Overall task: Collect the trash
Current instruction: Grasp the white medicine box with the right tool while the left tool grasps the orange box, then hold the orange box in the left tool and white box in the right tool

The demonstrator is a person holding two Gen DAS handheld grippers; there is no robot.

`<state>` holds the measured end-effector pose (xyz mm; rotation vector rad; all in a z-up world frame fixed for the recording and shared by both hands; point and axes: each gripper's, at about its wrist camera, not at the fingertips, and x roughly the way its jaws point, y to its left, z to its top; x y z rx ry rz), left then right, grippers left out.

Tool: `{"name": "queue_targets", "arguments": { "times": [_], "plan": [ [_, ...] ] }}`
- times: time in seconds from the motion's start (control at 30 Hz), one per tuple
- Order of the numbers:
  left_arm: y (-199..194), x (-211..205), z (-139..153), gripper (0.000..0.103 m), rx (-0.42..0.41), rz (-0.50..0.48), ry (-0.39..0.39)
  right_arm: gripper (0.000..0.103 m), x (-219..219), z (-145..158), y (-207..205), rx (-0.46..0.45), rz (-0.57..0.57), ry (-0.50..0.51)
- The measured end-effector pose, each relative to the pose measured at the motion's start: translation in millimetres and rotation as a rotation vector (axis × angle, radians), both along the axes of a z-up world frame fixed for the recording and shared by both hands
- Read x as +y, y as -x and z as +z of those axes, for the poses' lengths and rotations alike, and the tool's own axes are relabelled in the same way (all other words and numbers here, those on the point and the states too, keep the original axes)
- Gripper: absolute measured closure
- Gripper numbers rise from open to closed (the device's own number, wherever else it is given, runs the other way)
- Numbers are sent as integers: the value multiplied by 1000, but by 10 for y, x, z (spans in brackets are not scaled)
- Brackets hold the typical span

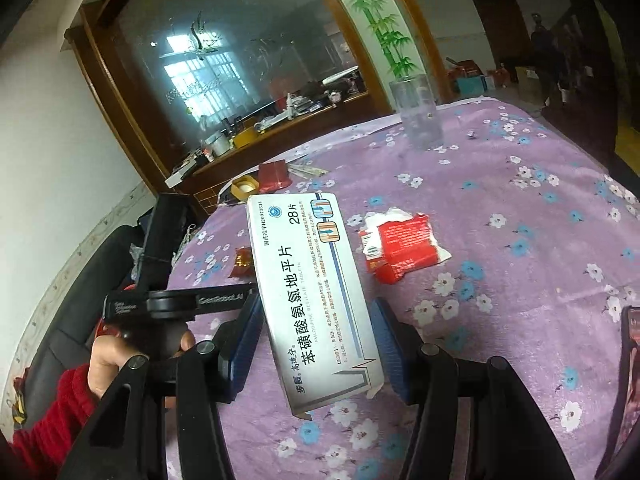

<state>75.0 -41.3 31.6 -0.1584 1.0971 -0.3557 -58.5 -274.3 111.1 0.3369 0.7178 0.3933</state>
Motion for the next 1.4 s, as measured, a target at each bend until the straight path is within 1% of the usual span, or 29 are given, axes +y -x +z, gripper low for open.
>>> {"name": "queue_targets", "arguments": {
  "times": [0.07,0.1,0.13,0.23,0.3,0.37,0.43,0.57,0.7,0.83,1.03,1.23,1.4],
  "plan": [
    [-22,-45,-12,75,-2,-13,13,43,-13,-35,-5,10,-6,-7],
    [-27,-59,-11,78,-4,-19,16,43,-17,-52,-10,14,-8,-7],
    [-12,-85,-7,80,-12,-26,10,43,-20,-68,-13,18,-8,-9],
    [66,-149,19,83,-55,-46,-18,43,-25,-101,-9,25,-25,-3],
    [177,-163,52,83,-89,-56,-38,43,-18,-107,11,22,-32,5],
    [341,-153,120,83,-146,-59,-72,43,5,-107,23,22,-42,19],
    [518,-103,204,83,-206,-52,-86,43,52,-104,41,19,-46,31],
    [887,74,369,82,-320,-18,-126,43,190,-100,77,20,-34,44],
    [1185,293,479,82,-399,23,-162,43,368,-76,138,6,-11,73],
    [1382,523,515,82,-423,70,-164,43,559,-70,204,-3,13,100],
    [1622,782,445,82,-444,128,-171,43,794,-74,309,-15,37,162],
    [1697,1041,406,82,-432,186,-134,43,978,-62,395,-25,59,196],
    [1747,1095,394,82,-434,193,-130,43,1103,-42,481,-43,73,222]
  ]
}}
